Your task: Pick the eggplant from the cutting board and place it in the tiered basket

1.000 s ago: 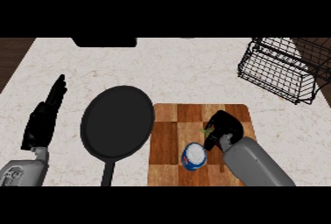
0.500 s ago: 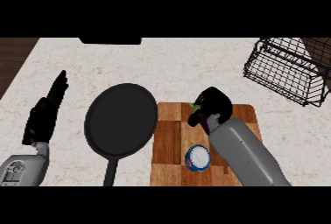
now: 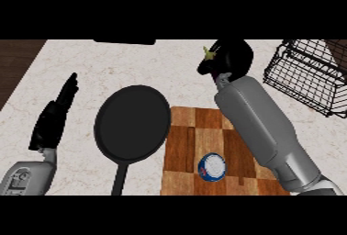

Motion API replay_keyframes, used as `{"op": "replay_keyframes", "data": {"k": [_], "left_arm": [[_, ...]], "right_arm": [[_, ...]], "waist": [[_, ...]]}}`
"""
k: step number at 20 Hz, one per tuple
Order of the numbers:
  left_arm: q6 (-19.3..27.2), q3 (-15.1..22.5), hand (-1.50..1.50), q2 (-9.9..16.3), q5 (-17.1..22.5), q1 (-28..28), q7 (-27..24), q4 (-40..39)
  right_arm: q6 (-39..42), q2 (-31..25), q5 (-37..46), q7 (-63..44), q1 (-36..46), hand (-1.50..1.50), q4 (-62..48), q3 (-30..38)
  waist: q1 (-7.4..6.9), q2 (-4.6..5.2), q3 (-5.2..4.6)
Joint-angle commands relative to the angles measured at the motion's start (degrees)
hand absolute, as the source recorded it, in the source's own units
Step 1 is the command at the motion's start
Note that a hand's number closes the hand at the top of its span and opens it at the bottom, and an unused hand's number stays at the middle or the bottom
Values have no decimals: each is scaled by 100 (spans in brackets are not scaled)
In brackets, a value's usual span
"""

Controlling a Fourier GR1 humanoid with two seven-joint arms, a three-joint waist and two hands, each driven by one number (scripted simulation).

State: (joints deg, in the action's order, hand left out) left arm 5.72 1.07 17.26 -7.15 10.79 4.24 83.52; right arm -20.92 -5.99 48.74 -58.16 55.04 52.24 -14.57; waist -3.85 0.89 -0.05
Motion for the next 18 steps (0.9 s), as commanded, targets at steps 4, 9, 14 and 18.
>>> {"op": "replay_keyframes", "data": {"k": [4, 9, 14, 18], "left_arm": [[1, -108, 0, 18, 17, 114, 70, -100], [-91, -308, 0, 178, 60, 194, 34, -278], [241, -61, 0, -191, -214, 11, 256, 45], [203, 1, 0, -229, -266, -468, -112, 271]], "right_arm": [[-830, -214, 1083, -756, 1625, 150, -906, 451], [-248, -612, 1628, -675, 2098, 150, -1715, 494], [-40, -839, 1257, -100, 2460, 150, -2088, 1009], [-433, -986, 967, 487, 2333, 150, -2180, 1355]], "waist": [[107, -27, -5], [231, -43, -4], [255, -62, 4], [239, -66, 5]]}}
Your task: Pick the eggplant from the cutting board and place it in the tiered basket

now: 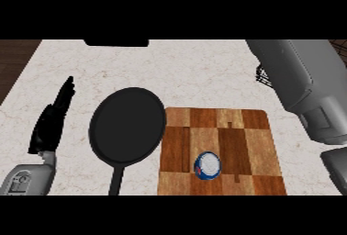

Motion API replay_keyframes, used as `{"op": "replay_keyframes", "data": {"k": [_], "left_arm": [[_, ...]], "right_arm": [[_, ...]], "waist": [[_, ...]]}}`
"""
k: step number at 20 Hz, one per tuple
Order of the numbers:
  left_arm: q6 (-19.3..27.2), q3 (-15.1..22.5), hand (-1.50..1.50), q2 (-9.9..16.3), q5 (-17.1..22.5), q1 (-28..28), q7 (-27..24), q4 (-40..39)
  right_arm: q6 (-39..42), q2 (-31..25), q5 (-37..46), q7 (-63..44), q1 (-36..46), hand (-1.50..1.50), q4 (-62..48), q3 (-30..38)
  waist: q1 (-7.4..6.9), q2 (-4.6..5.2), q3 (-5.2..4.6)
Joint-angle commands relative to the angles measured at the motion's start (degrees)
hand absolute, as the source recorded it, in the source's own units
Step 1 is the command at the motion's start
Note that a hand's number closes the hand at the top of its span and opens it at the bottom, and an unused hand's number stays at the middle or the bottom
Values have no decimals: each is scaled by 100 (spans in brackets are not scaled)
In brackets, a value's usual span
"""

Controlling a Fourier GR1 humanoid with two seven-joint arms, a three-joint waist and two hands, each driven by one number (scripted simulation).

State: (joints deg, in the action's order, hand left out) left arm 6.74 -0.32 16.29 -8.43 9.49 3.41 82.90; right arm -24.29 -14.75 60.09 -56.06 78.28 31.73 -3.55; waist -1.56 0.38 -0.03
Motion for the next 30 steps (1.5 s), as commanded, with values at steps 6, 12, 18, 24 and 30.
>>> {"op": "replay_keyframes", "data": {"k": [6, 12, 18, 24, 30], "left_arm": [[-128, 8, 0, -65, 66, -283, -99, 295], [-285, -282, 0, 203, 133, 17, -187, -134], [-407, -376, 0, 276, 173, 51, -70, -54], [-187, -121, 0, -43, -65, -26, 183, 185], [-231, -176, 0, -57, -50, 77, 182, 127]], "right_arm": [[43, -762, 201, 975, -58, 150, -1088, 117], [704, -1324, 816, 797, -5, 150, -1669, -297], [462, -1572, 947, 976, -17, 150, -1945, -232], [581, -1946, 485, 2069, -398, 150, -1976, 211], [515, -1902, -39, 2585, -632, 150, -2058, 737]], "waist": [[-97, 38, 3], [3, 36, -4], [-73, 52, 3], [-24, 30, 9], [-52, 44, 12]]}}
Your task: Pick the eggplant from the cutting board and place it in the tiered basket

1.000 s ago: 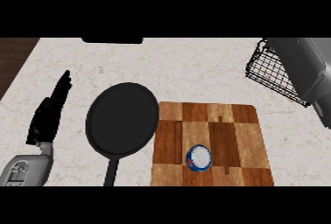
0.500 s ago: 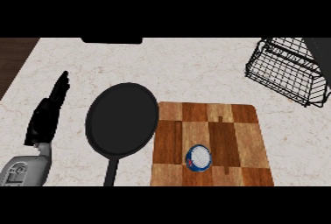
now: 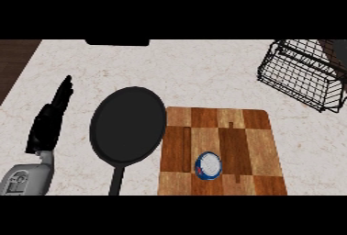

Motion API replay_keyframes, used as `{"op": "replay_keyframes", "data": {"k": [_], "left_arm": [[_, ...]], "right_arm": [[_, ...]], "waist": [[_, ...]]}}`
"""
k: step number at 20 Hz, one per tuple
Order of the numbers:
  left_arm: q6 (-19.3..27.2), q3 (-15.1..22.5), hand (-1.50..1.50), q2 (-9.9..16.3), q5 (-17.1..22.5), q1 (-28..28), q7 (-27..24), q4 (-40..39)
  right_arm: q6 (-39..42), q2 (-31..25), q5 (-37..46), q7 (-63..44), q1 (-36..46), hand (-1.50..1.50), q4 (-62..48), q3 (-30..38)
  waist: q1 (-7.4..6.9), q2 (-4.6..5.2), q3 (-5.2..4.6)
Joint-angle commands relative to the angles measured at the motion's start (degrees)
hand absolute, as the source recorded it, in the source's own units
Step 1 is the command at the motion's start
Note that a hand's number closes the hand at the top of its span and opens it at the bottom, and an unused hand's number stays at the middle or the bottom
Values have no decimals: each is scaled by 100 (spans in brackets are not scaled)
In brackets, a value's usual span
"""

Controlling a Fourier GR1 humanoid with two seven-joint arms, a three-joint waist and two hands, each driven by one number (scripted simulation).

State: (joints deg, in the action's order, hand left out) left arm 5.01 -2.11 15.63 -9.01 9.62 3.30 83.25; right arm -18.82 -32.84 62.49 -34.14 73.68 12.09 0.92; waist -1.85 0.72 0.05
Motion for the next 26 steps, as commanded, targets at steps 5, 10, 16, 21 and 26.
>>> {"op": "replay_keyframes", "data": {"k": [5, 10, 16, 21, 26], "left_arm": [[-30, -96, 0, 0, 2, 132, -107, -290], [-44, -64, 0, -16, -78, 41, -106, -85], [-134, -70, 0, -34, 37, -160, 298, 466], [-38, -71, 0, -87, -134, -152, 24, 138], [126, -143, 0, -168, -227, -224, -39, -11]], "right_arm": [[-296, -94, -1146, 372, -427, 150, -86, 1155], [-503, 72, -1160, 608, -792, -150, -25, 1157], [-1197, -62, -1556, 1162, -1070, -150, 493, 1526], [-1625, -41, -1459, 841, -812, -150, 822, 1467], [-1116, -415, -1728, 265, -902, -150, 1338, 1647]], "waist": [[28, 31, 8], [7, 0, 2], [60, -45, 4], [88, -55, -4], [281, -121, -13]]}}
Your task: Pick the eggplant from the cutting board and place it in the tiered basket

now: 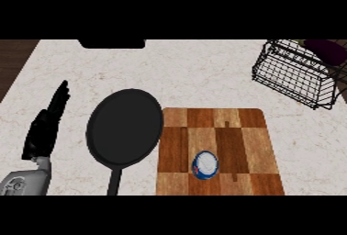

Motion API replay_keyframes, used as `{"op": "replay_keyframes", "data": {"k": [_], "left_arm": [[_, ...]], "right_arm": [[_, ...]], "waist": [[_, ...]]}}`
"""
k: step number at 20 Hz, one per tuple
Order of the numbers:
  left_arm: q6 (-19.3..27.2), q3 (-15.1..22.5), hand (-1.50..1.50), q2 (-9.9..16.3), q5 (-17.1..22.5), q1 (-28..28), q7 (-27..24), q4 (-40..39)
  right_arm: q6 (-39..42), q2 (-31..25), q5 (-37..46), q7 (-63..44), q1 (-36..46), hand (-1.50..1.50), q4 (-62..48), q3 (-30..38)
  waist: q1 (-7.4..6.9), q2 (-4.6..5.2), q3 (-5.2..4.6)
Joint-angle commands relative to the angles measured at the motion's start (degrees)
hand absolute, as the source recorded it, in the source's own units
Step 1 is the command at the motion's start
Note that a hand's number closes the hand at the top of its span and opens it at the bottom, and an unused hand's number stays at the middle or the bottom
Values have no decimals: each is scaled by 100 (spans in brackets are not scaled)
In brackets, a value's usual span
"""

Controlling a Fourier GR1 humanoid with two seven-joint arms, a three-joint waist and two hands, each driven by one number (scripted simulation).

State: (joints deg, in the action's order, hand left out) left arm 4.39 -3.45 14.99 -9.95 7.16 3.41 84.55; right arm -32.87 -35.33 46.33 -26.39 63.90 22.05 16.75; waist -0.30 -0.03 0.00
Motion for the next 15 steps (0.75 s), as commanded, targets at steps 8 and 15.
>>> {"op": "replay_keyframes", "data": {"k": [8, 15], "left_arm": [[-27, -380, 0, 197, 137, -303, 136, 187], [27, -363, 0, 132, 96, -435, 150, 294]], "right_arm": [[1198, -309, -984, -814, -1427, -150, 2164, 418], [1781, -416, -1985, -493, -3223, -150, 4313, 992]], "waist": [[388, -159, -9], [525, -170, -4]]}}
